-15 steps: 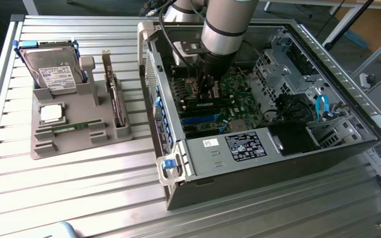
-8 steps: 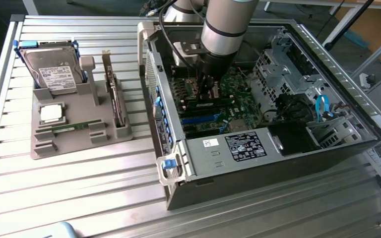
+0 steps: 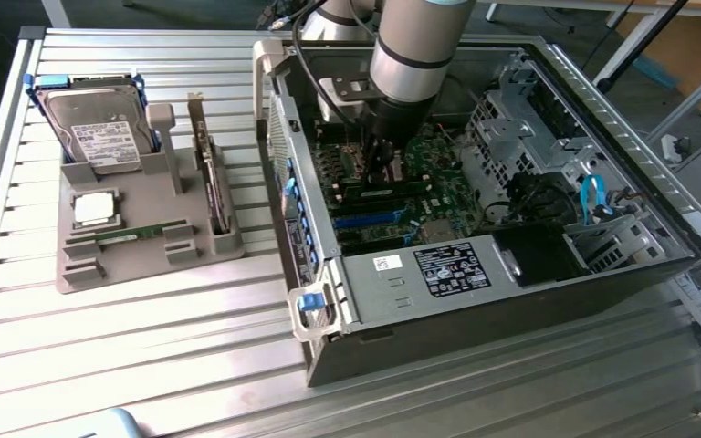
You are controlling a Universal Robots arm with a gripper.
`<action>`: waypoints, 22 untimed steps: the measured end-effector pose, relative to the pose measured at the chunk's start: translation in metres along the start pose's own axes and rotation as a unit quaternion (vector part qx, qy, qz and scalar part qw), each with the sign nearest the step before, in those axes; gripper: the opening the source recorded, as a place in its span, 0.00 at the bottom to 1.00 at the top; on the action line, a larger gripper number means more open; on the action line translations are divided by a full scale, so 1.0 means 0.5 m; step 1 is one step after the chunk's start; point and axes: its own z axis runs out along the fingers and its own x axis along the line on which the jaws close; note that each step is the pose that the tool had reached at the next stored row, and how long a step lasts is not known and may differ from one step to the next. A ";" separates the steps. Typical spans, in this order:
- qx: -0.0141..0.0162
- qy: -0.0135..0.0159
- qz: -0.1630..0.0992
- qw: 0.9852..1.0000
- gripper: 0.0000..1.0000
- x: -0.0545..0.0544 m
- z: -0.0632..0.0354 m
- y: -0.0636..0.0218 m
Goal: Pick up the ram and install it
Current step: 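Press down the ram until it locks into place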
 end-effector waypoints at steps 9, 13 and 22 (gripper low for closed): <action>0.000 0.000 0.000 1.000 0.10 0.000 0.003 0.000; 0.000 0.000 0.000 1.000 0.10 0.000 0.003 0.000; 0.000 0.000 0.000 1.000 0.10 0.000 0.004 0.000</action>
